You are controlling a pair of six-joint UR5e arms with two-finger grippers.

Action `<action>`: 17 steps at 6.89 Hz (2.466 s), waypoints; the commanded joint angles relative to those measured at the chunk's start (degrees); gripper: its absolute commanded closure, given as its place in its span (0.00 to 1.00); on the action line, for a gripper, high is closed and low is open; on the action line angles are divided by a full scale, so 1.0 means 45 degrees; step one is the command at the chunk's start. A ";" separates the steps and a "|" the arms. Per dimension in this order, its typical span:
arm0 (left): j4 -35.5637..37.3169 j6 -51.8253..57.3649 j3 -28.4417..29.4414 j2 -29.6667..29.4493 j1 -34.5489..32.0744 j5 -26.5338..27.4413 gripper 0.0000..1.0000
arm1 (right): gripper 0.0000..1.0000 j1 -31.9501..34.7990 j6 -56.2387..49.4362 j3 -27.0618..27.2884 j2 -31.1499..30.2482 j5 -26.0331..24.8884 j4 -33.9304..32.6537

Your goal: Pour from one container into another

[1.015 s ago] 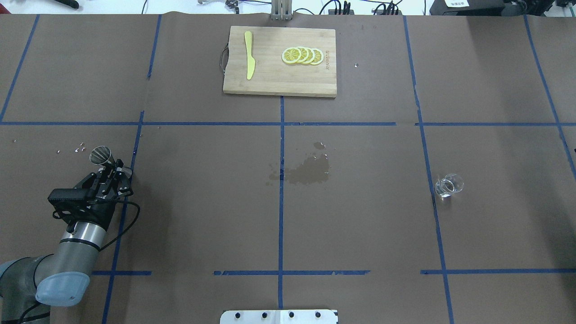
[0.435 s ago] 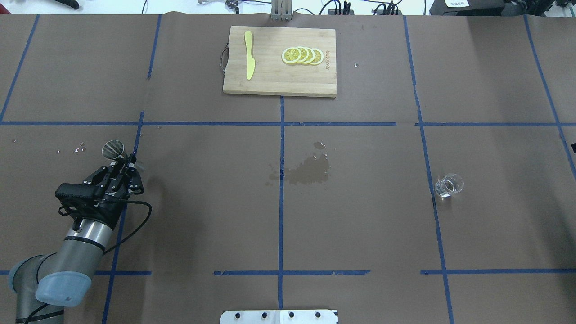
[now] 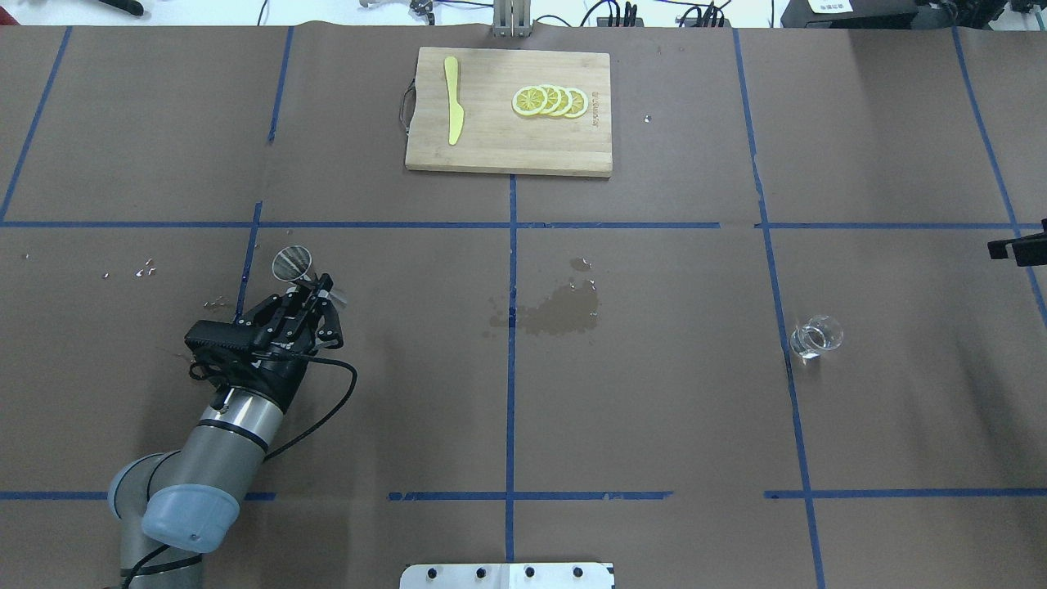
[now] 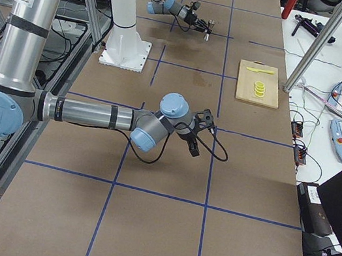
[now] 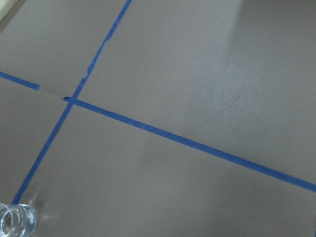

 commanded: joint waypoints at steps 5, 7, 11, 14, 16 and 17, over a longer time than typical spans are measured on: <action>0.0054 0.1537 0.0089 -0.1762 -0.0379 -0.0722 1.00 | 0.02 -0.5593 0.6207 0.2299 -0.0271 -0.5263 0.1384; 0.0074 0.1517 0.0383 -0.2160 -0.0341 -0.0722 1.00 | 0.02 -0.8014 0.7399 0.2847 -0.0370 -0.8386 0.1384; 0.0113 0.1537 0.1221 -0.2629 -0.0360 -0.0760 1.00 | 0.01 -1.2624 0.7677 0.2851 -0.1171 -1.6837 0.0958; 0.0093 0.2825 0.1379 -0.2804 -0.0574 -0.2104 1.00 | 0.01 -1.4839 1.0630 0.1956 -0.1151 -2.1128 0.0544; 0.0423 0.3622 0.1457 -0.3293 -0.0575 -0.2245 1.00 | 0.01 -1.5175 1.1680 0.1096 -0.1093 -2.2052 0.0544; 0.0406 0.3569 0.1457 -0.3370 -0.0575 -0.2207 1.00 | 0.01 -1.5388 1.2338 0.0261 -0.0938 -2.2655 0.0544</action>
